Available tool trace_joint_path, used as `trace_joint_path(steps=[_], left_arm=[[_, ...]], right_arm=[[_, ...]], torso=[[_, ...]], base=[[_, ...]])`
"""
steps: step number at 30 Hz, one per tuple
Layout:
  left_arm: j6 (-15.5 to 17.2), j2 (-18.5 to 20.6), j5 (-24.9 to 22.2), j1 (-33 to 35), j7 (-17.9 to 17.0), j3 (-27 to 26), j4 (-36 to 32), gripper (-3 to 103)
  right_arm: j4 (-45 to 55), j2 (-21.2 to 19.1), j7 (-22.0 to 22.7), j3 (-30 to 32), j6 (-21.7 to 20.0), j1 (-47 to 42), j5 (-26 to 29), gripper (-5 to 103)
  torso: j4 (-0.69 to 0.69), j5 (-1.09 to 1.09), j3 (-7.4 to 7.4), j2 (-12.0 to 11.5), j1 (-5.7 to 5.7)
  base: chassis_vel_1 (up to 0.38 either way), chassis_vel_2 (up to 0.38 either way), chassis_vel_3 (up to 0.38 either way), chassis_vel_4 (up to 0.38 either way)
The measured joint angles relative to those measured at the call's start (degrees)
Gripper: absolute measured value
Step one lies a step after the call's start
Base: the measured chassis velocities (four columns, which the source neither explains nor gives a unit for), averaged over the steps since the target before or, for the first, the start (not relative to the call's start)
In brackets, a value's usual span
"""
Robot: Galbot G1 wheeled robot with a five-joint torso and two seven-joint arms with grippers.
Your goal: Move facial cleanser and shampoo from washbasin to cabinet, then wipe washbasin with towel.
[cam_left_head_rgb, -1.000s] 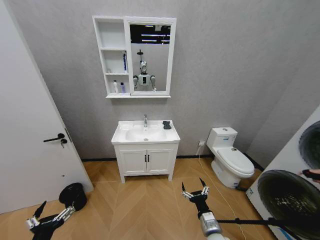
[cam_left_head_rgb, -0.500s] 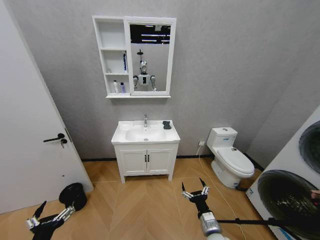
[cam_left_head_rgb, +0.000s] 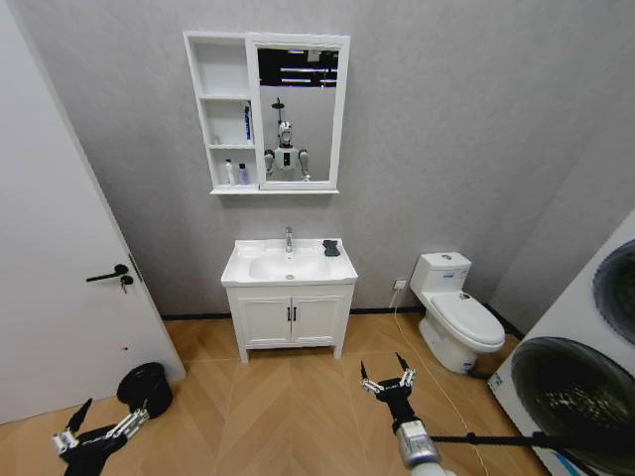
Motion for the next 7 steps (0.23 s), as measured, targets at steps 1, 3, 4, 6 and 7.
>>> trace_joint_path(steps=[1,3,4,6,7], left_arm=[[0.0,0.0,0.0,0.0,0.0,0.0,0.0,100],[0.0,0.0,0.0,0.0,0.0,0.0,0.0,100],[0.0,0.0,0.0,0.0,0.0,0.0,0.0,100],[0.0,0.0,0.0,0.0,0.0,0.0,0.0,100],[0.0,0.0,0.0,0.0,0.0,0.0,0.0,100]], right_arm=[[0.0,0.0,0.0,0.0,0.0,0.0,0.0,100],[0.0,0.0,0.0,0.0,0.0,0.0,0.0,100],[0.0,0.0,0.0,0.0,0.0,0.0,0.0,100],[0.0,0.0,0.0,0.0,0.0,0.0,0.0,100],[0.0,0.0,0.0,0.0,0.0,0.0,0.0,100]], torso=[[0.0,0.0,0.0,0.0,0.0],[0.0,0.0,0.0,0.0,0.0],[0.0,0.0,0.0,0.0,0.0],[0.0,0.0,0.0,0.0,0.0],[0.0,0.0,0.0,0.0,0.0]], base=[[0.0,0.0,0.0,0.0],[0.0,0.0,0.0,0.0],[0.0,0.0,0.0,0.0],[0.0,0.0,0.0,0.0],[0.0,0.0,0.0,0.0]])
